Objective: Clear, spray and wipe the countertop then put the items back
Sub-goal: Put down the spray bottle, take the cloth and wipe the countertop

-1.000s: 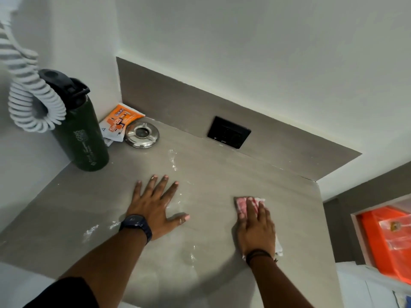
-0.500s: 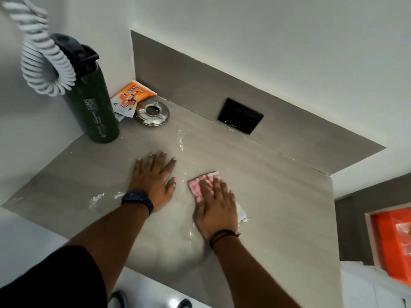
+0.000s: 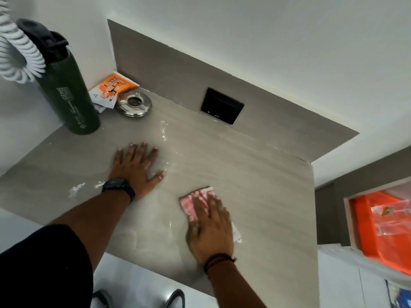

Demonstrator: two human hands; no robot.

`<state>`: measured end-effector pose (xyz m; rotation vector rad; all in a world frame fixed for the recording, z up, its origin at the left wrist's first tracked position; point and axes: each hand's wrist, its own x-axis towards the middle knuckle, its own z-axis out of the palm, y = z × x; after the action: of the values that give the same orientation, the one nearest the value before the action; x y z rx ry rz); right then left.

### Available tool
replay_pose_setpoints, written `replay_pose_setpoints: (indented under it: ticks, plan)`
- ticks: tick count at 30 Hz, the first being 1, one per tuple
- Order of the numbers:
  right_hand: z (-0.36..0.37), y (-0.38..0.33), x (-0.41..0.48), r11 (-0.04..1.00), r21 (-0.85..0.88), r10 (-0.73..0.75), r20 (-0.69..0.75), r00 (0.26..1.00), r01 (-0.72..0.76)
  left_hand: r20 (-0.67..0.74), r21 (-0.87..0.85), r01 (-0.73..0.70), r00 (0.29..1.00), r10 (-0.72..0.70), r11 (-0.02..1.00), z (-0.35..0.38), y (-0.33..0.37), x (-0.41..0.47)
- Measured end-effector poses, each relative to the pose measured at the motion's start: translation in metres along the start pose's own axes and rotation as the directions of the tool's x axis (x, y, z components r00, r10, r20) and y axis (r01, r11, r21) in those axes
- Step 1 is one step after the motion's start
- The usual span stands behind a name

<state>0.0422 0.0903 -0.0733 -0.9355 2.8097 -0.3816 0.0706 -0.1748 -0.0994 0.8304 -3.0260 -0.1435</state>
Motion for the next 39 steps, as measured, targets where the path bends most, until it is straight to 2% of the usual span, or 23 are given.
replay_pose_setpoints:
  ticks: [5,10,15,28,39]
  plan:
    - [-0.020,0.043,0.020,0.976,-0.017,0.216,-0.052,0.975,-0.217,0.036,-0.001,-0.006,0.999,0.006,1.000,0.001,-0.002,0.004]
    - [-0.013,0.030,0.045,0.950,-0.043,0.306,-0.060,0.950,-0.309,0.036,-0.073,-0.067,0.997,0.070,0.995,0.000,-0.008,-0.001]
    - [-0.004,-0.001,0.081,0.969,-0.048,0.239,-0.043,0.970,-0.241,0.078,-0.052,-0.135,0.987,0.139,0.989,0.000,-0.029,-0.007]
    - [-0.004,-0.035,0.212,0.987,-0.084,0.139,-0.016,0.990,-0.139,0.012,-0.064,-0.072,0.997,0.073,0.995,-0.003,-0.046,-0.002]
    - [0.006,-0.083,0.307,0.991,-0.113,-0.081,-0.026,0.996,0.078,0.001,-0.133,-0.048,0.999,0.048,0.990,-0.005,-0.045,0.001]
